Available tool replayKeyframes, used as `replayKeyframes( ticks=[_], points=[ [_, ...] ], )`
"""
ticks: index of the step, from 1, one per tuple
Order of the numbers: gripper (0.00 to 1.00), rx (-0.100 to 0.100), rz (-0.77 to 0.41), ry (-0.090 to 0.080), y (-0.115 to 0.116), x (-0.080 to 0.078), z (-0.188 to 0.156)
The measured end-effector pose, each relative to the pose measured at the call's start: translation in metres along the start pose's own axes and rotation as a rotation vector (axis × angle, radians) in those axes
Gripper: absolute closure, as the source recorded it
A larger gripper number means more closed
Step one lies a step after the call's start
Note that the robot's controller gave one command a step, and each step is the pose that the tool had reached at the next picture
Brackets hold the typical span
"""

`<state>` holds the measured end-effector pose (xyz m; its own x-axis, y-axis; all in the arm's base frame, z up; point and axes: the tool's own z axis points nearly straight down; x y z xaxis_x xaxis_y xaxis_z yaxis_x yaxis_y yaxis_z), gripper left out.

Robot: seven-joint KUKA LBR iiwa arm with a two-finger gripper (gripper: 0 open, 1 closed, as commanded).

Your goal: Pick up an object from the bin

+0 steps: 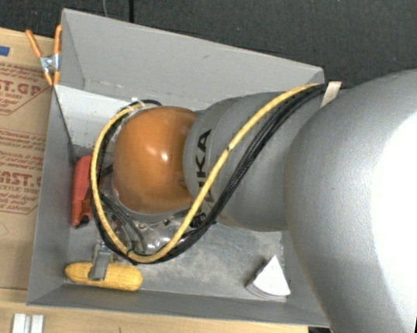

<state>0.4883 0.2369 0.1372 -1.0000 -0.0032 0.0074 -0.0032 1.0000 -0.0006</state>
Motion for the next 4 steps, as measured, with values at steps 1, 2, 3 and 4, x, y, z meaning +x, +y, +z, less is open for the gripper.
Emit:
replayKeyframes(
  ticks=[1,2,3,4],
  points=[
    [1.00,-0.002,0.003,-0.007,-0.001,-0.002,-0.005],
    [1.00,-0.002,0.003,-0.007,-0.001,-0.002,-0.005],
    [1.00,-0.001,0.012,-0.003,-0.007,0.001,-0.034],
    [1.00,-0.005,0.027,-0.012,-0.010,0.000,-0.052]
  ],
)
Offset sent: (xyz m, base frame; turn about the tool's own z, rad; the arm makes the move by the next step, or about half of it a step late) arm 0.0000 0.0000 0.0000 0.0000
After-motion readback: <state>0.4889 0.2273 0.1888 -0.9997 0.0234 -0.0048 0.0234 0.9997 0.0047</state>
